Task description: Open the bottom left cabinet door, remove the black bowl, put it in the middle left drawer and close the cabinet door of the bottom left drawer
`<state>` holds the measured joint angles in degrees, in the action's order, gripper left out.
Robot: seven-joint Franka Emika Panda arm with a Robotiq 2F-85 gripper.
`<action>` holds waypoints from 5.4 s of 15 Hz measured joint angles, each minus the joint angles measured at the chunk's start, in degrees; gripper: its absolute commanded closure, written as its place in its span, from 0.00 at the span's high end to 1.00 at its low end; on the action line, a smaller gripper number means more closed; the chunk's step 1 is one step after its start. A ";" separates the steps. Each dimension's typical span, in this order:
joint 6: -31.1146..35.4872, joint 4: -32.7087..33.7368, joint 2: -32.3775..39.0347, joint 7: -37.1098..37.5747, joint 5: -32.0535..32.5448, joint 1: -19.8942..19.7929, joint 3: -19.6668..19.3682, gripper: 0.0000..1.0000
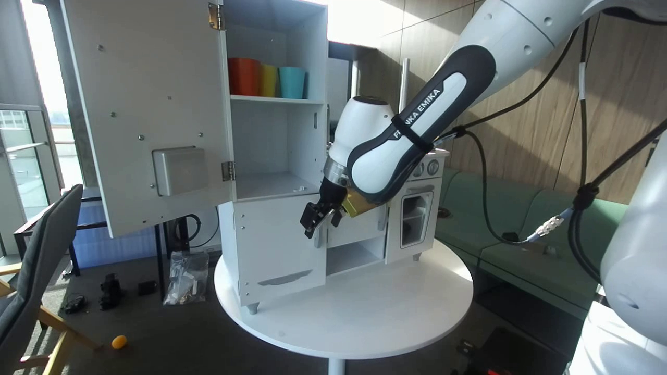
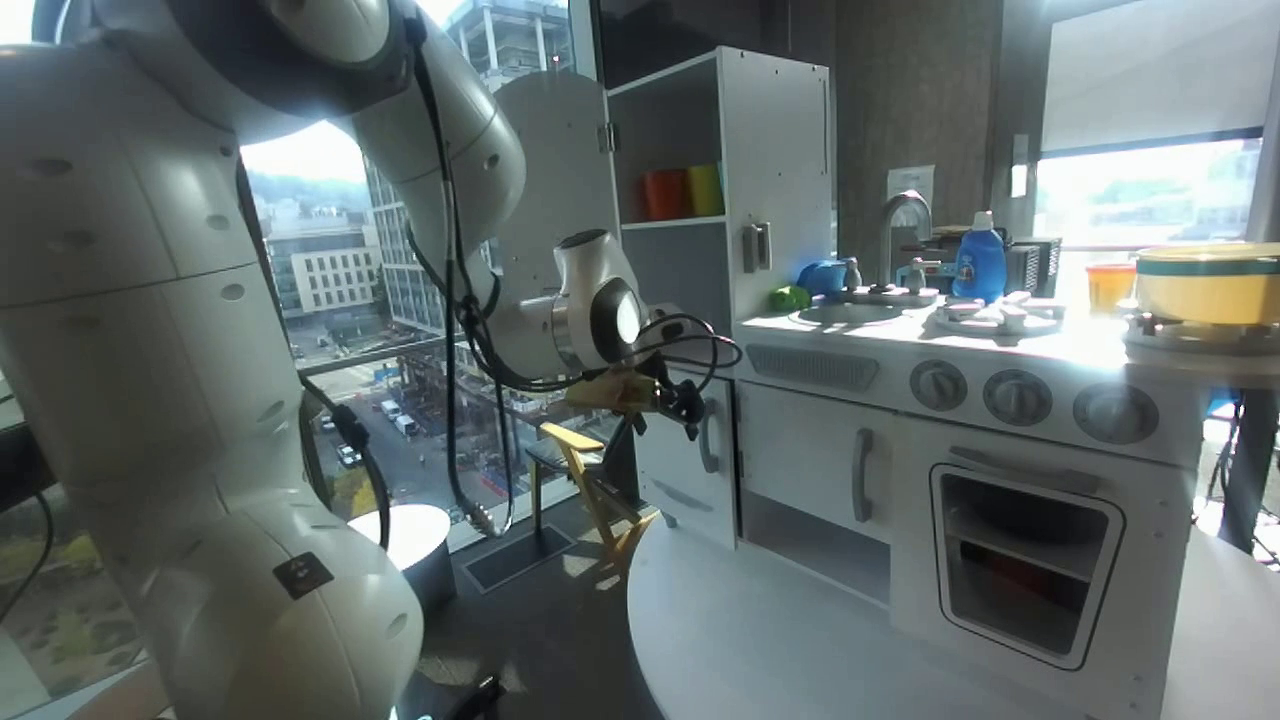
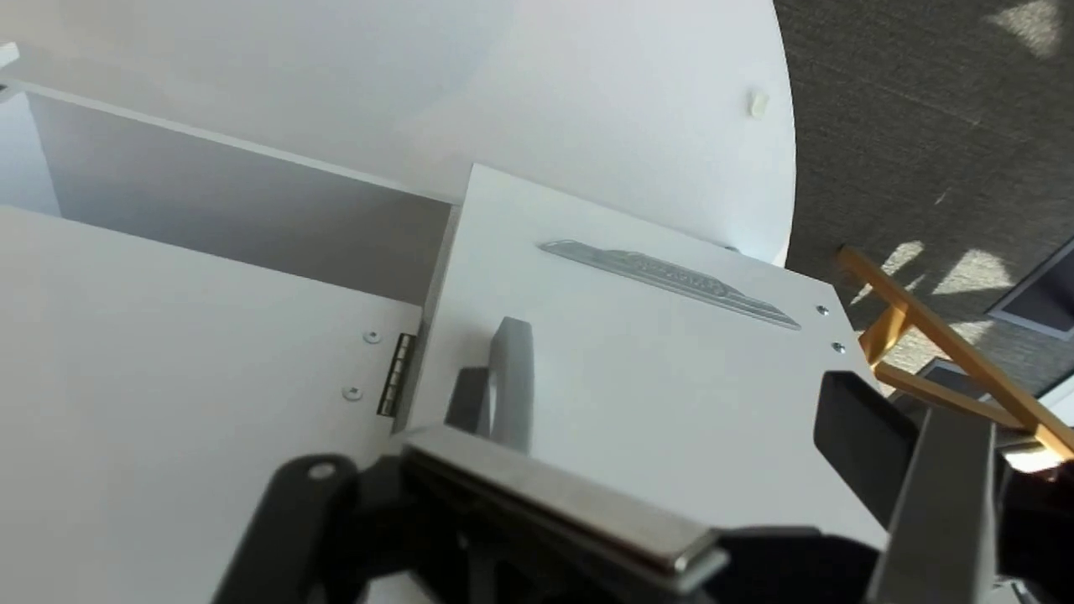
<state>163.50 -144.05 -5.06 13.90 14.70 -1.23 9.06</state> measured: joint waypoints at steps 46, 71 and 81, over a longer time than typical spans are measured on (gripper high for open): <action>-22.63 0.40 -11.14 -8.70 -5.06 1.68 -0.30 1.00; -14.88 -0.41 -1.25 10.58 8.34 -6.21 -8.93 1.00; -15.00 -12.05 -9.10 26.57 -7.77 0.14 0.73 1.00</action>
<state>148.50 -156.10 -14.16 40.48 6.93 -1.09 9.79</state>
